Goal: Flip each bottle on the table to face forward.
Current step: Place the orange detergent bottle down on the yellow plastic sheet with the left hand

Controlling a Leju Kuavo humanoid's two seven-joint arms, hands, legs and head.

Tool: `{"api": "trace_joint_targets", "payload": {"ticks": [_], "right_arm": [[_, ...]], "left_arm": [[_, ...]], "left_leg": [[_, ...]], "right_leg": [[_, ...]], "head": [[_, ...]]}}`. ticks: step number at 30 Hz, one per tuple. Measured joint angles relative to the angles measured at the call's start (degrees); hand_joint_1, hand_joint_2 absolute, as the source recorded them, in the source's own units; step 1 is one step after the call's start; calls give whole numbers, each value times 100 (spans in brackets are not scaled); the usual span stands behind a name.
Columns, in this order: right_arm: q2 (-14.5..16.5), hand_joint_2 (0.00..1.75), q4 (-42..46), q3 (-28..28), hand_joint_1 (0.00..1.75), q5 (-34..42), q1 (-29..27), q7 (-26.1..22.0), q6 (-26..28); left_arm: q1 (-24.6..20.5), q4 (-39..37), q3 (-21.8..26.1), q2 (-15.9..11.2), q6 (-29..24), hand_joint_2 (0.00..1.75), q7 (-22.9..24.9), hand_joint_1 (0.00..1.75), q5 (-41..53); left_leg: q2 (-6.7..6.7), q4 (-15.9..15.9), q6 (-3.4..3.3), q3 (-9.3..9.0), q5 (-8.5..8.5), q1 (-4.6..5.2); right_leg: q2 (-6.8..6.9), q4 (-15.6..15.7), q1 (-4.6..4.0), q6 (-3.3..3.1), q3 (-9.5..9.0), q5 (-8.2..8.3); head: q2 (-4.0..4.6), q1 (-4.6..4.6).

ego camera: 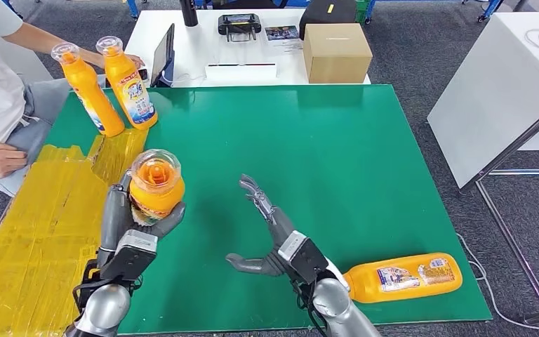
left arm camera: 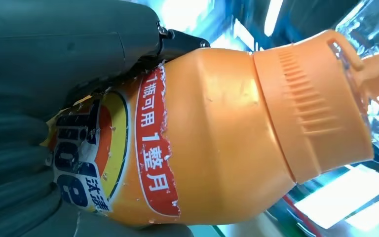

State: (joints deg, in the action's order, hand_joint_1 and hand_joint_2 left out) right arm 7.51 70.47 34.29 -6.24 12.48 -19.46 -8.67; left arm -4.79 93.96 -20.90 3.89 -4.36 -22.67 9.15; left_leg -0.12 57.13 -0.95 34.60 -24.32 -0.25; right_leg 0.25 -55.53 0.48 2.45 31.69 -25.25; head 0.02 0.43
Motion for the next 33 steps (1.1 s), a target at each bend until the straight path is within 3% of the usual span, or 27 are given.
{"api": "trace_joint_targets", "payload": {"ticks": [1,3,5,6,12,15,19,25,26,29,33], "right_arm": [[-49,175,274,-102,0,9,-121,-94,33],[-194,175,1092,-441,0,-65,-490,-417,126],[-325,175,1736,-716,0,-188,-756,-677,113],[-371,175,1924,-797,0,-223,-813,-740,57],[-535,175,2667,-1111,0,-281,-949,-918,-138],[-584,175,2848,-1168,0,-268,-944,-956,-159],[-615,175,2952,-1182,0,-220,-927,-985,-175],[-644,175,3002,-1182,0,-214,-910,-999,-181],[-646,175,3004,-1182,0,-220,-910,-1001,-179],[-650,175,3007,-1181,0,-258,-910,-1005,-149],[-651,175,3007,-1180,0,-317,-913,-1005,-82]], "left_arm": [[31,74,144,-41,-492,175,7,175,651],[39,144,527,-215,-1845,175,828,175,3922],[-95,-58,766,-456,-2302,175,1896,175,7039],[-192,-251,799,-604,-2139,175,2161,175,7670],[-951,-1753,244,-1529,-1935,175,3132,175,8065],[-1377,-2594,-246,-1864,-1987,175,3177,175,8071],[-1785,-3568,-541,-2000,-2011,175,2923,175,8080],[-2082,-4331,-734,-2064,-1986,175,2804,175,8039],[-2123,-4453,-735,-2060,-1976,175,2725,138,7966],[-2244,-4865,-585,-1976,-2013,175,2345,7,7474],[-2290,-5203,-145,-1779,-2138,175,1857,0,6863]], "left_leg": [[0,0,0,0,0,0],[0,0,0,0,0,0],[0,0,0,-1,0,0],[-3,0,0,-3,0,0],[-26,0,2,-7,3,-3],[-26,0,2,-6,3,-3],[-26,0,2,-2,3,-2],[-23,1,2,1,3,0],[-24,1,2,1,3,0],[-23,0,2,-2,3,-1],[-16,0,2,-7,3,-1]], "right_leg": [[0,0,0,0,1,0],[1,1,1,0,2,0],[0,1,2,0,3,0],[-1,1,1,-1,4,1],[-8,-3,-3,-4,8,3],[-8,-5,-3,-4,5,3],[-8,-5,-1,-4,6,3],[-7,-4,0,-3,7,3],[-7,-4,-1,-3,7,3],[-7,-4,-1,-3,5,3],[-5,-4,-1,-3,-2,3]], "head": [[0,1],[0,1],[0,0],[0,0],[0,1],[0,-1],[0,-1],[0,-1],[0,-1],[0,0],[0,1]]}}
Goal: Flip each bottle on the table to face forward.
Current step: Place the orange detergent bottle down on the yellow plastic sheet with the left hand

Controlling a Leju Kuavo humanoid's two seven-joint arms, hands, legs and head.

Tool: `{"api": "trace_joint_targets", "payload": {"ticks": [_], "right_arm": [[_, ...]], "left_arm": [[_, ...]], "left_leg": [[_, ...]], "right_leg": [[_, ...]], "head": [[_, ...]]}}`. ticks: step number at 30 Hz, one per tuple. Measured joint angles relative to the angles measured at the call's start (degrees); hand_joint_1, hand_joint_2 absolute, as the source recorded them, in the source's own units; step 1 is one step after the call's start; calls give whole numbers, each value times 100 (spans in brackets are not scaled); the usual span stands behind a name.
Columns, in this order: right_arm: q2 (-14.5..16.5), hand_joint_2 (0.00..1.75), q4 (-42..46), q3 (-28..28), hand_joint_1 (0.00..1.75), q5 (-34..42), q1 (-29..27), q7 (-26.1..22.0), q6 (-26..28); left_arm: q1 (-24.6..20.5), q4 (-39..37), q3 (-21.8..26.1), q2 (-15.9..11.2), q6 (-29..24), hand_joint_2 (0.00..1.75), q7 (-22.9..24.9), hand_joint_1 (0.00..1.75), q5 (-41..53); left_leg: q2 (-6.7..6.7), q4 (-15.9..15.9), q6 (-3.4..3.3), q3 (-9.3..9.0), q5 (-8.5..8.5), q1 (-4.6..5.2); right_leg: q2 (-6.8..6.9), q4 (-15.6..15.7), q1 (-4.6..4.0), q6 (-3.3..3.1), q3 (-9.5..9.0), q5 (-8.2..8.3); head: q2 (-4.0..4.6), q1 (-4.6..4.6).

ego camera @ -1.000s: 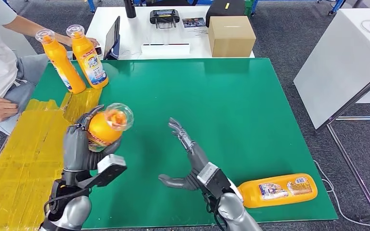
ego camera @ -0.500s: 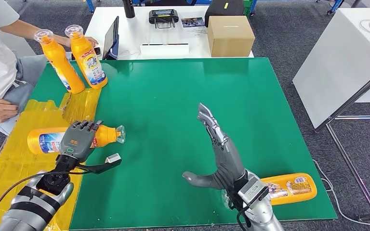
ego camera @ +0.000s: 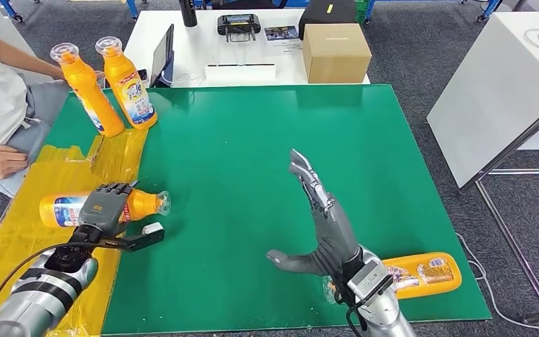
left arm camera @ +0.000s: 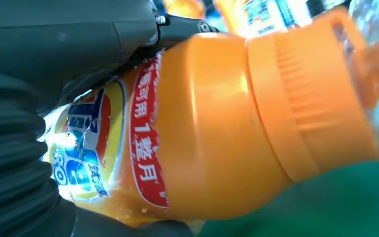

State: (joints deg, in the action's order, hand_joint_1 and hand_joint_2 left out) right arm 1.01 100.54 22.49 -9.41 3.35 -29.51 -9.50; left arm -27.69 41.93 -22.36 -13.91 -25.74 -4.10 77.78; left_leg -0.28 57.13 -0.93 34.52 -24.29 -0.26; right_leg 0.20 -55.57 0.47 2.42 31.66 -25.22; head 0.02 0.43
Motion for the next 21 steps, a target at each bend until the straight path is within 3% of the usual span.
{"api": "trace_joint_targets", "payload": {"ticks": [12,21], "right_arm": [[2,175,0,0,0,18,-5,11,21],[-38,175,0,-15,0,-387,-174,128,331]], "left_arm": [[197,3,799,416,-167,175,-517,0,-476],[1204,1616,1289,871,-535,175,-1465,0,-1570]], "left_leg": [[6,0,0,-9,0,1],[4,0,-1,3,-3,3]], "right_leg": [[2,0,2,0,-11,0],[0,3,5,1,3,-1]], "head": [[0,-1],[0,-2]]}}
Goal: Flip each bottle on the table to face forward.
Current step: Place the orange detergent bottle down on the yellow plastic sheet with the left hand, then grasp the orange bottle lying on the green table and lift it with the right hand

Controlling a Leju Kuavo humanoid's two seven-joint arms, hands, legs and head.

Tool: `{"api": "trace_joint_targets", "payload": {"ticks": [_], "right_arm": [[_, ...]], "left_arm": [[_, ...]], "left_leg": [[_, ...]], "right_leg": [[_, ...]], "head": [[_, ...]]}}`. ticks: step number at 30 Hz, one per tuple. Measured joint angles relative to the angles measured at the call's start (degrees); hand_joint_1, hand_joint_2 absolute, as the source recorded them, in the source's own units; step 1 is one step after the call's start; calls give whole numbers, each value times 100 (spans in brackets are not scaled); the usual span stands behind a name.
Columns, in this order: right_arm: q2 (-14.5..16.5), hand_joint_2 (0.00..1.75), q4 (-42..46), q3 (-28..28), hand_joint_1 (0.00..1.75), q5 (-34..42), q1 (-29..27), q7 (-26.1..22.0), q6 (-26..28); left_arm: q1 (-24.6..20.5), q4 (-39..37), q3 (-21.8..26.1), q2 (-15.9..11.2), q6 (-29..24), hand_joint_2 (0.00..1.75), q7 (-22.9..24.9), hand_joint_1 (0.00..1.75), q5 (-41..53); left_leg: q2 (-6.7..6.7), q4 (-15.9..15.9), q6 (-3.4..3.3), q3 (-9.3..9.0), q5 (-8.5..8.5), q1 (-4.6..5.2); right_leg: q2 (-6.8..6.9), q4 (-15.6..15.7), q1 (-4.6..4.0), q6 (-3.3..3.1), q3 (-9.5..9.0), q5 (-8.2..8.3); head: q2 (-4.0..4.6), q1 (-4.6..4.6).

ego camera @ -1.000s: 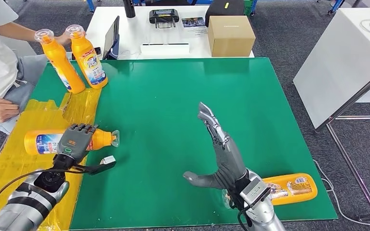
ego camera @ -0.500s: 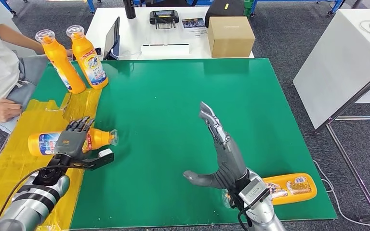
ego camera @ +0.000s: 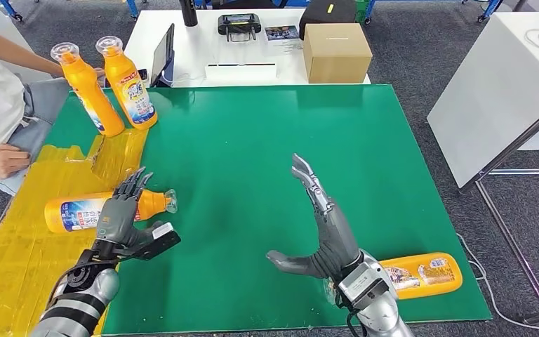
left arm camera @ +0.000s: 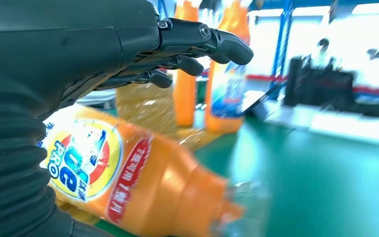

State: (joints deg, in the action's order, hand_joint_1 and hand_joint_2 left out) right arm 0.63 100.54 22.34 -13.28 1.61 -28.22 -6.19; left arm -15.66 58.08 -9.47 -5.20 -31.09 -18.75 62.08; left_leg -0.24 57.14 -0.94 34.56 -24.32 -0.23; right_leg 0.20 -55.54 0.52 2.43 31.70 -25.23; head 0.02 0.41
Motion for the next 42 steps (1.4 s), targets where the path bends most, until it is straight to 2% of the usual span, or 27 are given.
{"api": "trace_joint_targets", "payload": {"ticks": [7,17,20,24,28,33,35,37,42], "right_arm": [[-91,175,0,-33,0,-296,-165,38,223],[-144,175,0,-33,0,-337,-192,38,242],[-165,175,0,-33,0,-613,-214,57,391],[-289,175,1,-31,0,-1211,-359,146,606],[-695,175,2,-21,0,-2418,-544,478,791],[-1650,175,2,-57,0,-3504,-991,1092,929],[-2024,175,2,-120,0,-3648,-1181,1281,976],[-2266,175,2,-164,0,-3697,-1289,1334,999],[-2535,175,2,-206,0,-3801,-1409,1640,1022]], "left_arm": [[571,1162,141,207,-179,175,-254,0,-293],[735,1568,175,257,-177,175,-278,0,-332],[810,1705,191,290,-179,175,-444,0,-556],[1102,2283,196,384,-145,175,-678,0,-971],[1444,3019,195,530,318,175,-944,0,-1904],[1816,3736,208,735,1175,175,-1096,0,-2935],[1904,3894,226,805,1336,175,-1103,0,-3075],[1946,3993,253,855,1388,175,-1108,0,-3109],[1981,4122,284,944,1532,175,-1120,0,-3192]], "left_leg": [[1,0,0,1,-1,-1],[1,0,0,1,0,-2],[1,0,0,1,0,-1],[2,0,-1,4,-2,-1],[5,0,-3,5,-5,2],[14,0,-9,7,-9,13],[15,0,-12,8,-11,15],[11,1,-12,5,-13,16],[12,1,-8,-1,-12,13]], "right_leg": [[0,0,-3,0,3,0],[1,0,-3,0,1,0],[0,0,-3,0,1,0],[1,1,-1,1,4,-1],[2,3,2,2,5,-2],[8,6,12,4,3,-3],[9,5,13,5,2,-2],[5,6,13,6,3,-1],[4,5,9,5,2,-1]], "head": [[0,3],[0,2],[0,3],[0,2],[0,3],[0,3],[0,2],[0,3],[0,6]]}}
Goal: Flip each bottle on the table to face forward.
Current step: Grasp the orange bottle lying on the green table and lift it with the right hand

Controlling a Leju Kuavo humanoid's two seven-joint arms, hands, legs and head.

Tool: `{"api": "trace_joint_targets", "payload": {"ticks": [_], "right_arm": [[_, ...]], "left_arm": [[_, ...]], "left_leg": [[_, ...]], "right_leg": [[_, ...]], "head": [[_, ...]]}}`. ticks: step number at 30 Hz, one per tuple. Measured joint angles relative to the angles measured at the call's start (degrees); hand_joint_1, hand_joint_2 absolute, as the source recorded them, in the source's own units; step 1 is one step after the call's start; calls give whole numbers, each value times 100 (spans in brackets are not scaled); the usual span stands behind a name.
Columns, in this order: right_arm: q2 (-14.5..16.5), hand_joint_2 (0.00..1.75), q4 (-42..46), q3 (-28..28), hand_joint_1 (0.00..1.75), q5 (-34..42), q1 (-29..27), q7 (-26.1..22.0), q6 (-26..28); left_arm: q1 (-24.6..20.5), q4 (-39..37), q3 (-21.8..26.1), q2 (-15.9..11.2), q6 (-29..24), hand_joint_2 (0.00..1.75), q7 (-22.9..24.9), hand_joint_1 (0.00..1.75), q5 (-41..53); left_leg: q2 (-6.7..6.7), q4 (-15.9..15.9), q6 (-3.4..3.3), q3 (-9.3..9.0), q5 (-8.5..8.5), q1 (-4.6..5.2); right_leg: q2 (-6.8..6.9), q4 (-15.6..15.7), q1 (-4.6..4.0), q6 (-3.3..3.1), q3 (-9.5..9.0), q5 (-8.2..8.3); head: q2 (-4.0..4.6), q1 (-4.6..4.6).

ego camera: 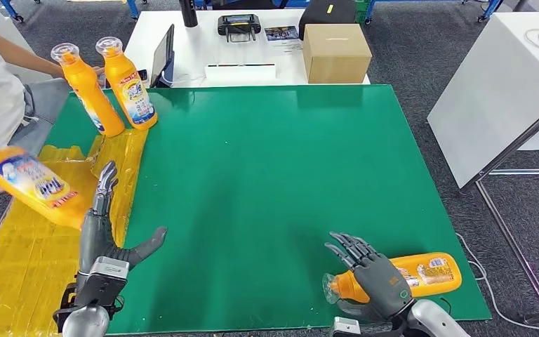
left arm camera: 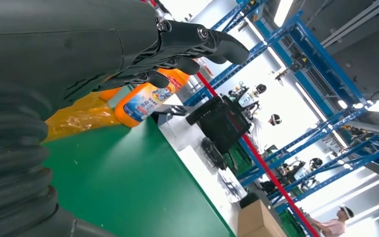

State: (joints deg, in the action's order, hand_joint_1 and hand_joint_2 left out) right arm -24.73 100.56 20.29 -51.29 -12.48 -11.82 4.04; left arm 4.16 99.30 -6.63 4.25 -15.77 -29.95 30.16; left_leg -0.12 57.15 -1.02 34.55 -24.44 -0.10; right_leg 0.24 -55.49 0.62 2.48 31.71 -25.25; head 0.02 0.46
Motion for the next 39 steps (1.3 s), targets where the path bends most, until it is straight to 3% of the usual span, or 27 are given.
{"api": "trace_joint_targets", "payload": {"ticks": [10,19,34,39], "right_arm": [[-250,175,46,-396,0,78,-402,180,152],[-287,175,129,-777,0,-578,-579,707,170],[-235,175,-306,-1380,0,-1721,-297,1724,-248],[-203,175,-574,-1515,0,-1824,-174,1807,-390]], "left_arm": [[66,134,0,118,180,175,25,0,-101],[80,235,-1,146,232,175,116,0,-100],[73,303,-7,191,368,175,216,0,-185],[65,303,-8,198,376,175,264,0,-213]], "left_leg": [[0,0,-2,4,-2,1],[0,0,-2,1,-1,1],[0,0,-2,1,-1,1],[0,0,-1,1,-1,1]], "right_leg": [[0,0,3,0,1,-1],[0,0,2,0,-1,-1],[-1,0,2,0,0,-1],[0,0,2,0,-1,-1]], "head": [[0,-2],[0,-1],[0,0],[0,1]]}}
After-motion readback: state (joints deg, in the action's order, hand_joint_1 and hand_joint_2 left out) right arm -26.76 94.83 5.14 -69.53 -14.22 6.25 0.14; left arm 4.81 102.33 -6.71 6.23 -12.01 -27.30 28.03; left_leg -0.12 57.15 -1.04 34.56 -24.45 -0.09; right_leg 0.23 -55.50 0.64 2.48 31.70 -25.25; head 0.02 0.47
